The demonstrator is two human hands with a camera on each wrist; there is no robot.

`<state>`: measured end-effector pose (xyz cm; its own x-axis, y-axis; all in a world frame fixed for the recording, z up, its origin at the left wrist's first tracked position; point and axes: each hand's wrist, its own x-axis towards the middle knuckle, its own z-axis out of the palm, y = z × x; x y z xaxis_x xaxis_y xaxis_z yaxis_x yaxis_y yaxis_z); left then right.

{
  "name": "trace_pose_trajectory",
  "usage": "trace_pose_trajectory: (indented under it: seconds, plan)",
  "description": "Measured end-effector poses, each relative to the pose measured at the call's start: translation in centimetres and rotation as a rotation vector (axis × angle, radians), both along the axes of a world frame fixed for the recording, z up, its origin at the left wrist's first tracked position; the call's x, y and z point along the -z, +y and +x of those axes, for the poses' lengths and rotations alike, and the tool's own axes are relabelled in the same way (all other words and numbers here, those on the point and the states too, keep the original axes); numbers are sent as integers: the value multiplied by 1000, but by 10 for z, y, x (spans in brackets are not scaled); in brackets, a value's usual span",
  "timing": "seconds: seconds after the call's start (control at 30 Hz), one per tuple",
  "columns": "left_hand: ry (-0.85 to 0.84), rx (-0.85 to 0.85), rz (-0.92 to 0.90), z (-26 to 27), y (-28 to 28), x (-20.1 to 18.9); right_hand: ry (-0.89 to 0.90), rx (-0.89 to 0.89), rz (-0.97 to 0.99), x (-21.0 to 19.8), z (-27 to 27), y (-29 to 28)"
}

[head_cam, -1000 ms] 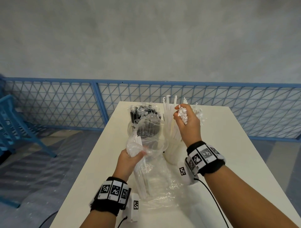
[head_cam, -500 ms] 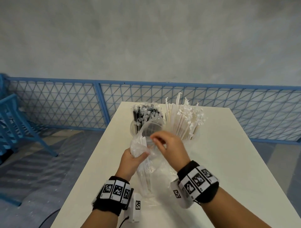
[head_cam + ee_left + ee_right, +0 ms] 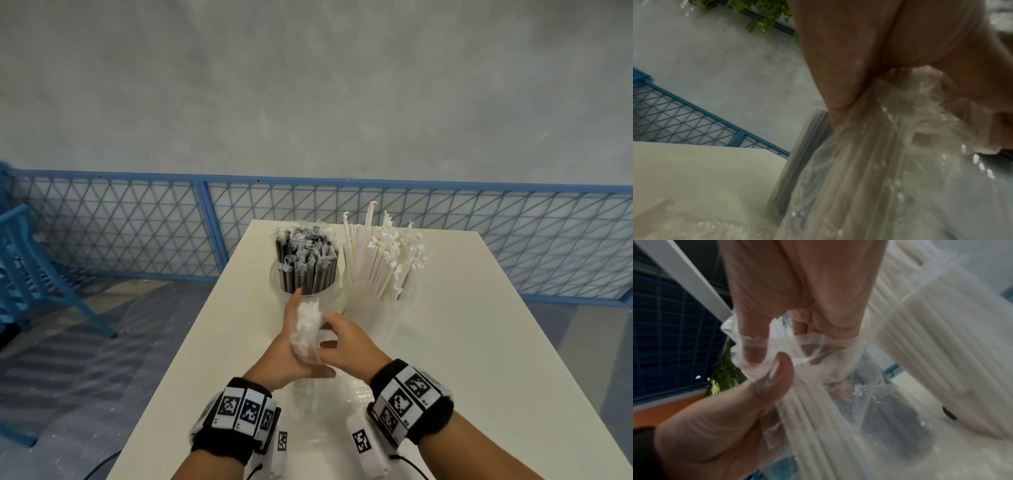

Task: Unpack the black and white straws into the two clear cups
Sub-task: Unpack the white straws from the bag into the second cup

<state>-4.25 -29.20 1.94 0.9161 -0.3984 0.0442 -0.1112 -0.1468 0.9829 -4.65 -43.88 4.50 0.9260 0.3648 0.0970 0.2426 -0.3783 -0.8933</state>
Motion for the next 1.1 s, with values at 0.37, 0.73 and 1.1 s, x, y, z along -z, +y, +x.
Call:
trace_pose_trajectory:
  seconds: [0.37,0.73,1.1]
  plan:
    - [4,-60,37,0,-14,14,283,434,545,20,-3,13]
    - [-16,-141,45,-2,-15,-4,20,420,815,-44,1,-17]
    - [31,-198,-33,-3,-27,-8,-21,311,665,-58,-3,-23]
